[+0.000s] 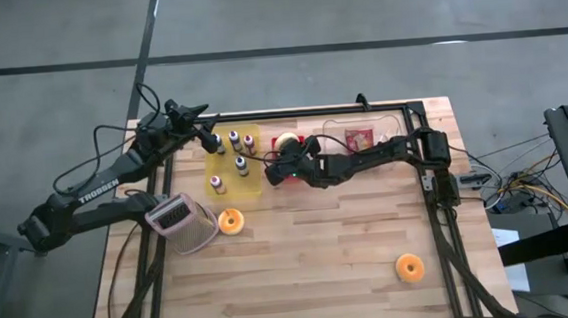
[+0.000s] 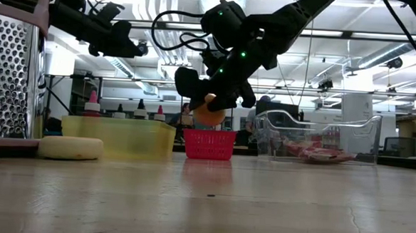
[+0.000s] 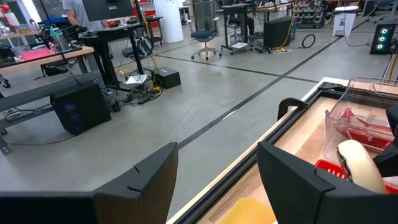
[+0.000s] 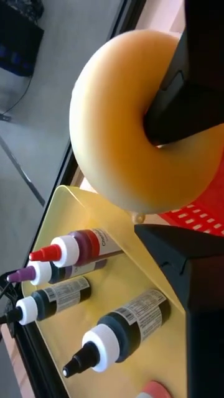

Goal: Pick & Place Food Item
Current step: Put the top right orange donut into the red bin

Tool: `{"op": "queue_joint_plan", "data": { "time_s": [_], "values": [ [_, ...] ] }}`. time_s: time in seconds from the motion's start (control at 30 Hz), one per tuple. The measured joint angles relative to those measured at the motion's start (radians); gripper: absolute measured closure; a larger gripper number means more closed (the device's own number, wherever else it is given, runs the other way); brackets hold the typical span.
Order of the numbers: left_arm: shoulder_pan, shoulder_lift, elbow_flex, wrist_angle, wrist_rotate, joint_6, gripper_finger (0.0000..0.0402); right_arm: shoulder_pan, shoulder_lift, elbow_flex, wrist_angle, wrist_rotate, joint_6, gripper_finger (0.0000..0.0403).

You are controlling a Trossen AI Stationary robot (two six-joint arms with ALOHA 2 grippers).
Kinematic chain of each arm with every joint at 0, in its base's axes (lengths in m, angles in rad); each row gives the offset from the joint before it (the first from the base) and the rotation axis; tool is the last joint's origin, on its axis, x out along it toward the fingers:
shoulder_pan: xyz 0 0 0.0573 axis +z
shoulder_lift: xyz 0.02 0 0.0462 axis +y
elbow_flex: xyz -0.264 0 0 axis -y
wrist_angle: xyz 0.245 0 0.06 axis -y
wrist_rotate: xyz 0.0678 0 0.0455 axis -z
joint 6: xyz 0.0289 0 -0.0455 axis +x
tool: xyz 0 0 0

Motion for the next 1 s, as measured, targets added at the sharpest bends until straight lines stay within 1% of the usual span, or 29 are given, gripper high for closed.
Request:
{"op": "queue_joint_plan", "data": {
  "time_s": [0.33, 0.63, 1.0],
  "values": [
    [0.000, 0.000, 0.000, 0.000, 0.000, 0.000, 0.0179, 0.000, 0.000, 0.000, 0.000, 0.000, 0.013, 0.0158],
    [0.000, 0.000, 0.000, 0.000, 0.000, 0.000, 0.0179, 0.000, 0.000, -0.002, -0.001, 0.000, 0.060, 0.0140],
    [0.000, 0.000, 0.000, 0.000, 0.000, 0.000, 0.0179, 0.000, 0.000, -0.008, -0.001, 0.000, 0.060, 0.0140]
  ]
}}
